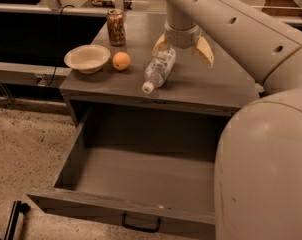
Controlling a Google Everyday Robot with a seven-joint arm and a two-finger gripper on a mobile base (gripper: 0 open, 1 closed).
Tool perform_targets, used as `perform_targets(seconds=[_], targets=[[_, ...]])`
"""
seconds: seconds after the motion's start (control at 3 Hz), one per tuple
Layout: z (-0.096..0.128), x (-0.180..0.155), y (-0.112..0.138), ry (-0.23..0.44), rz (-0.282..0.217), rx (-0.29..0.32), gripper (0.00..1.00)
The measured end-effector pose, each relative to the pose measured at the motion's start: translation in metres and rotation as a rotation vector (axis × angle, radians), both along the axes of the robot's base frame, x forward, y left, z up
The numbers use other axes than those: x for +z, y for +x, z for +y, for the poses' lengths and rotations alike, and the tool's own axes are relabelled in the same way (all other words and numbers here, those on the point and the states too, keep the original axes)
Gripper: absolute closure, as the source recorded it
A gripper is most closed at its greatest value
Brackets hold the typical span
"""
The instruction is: Place blue plastic bottle into top drawer
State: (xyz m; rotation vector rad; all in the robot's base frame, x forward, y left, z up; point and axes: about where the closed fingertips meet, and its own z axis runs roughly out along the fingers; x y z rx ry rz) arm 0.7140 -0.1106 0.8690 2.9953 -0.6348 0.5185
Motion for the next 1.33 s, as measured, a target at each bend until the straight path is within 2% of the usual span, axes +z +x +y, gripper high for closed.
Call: perform_targets(seconds=[0.33,0.67,1.33], targets=[[0.007,-0.02,-0.003,0.017,0.029,0.011,0.0],[0.016,-0.037,-0.009,0.017,0.057,0.01,0.19],[0.018,-0.039,-0.013,0.023,0.067,0.004,0.64]])
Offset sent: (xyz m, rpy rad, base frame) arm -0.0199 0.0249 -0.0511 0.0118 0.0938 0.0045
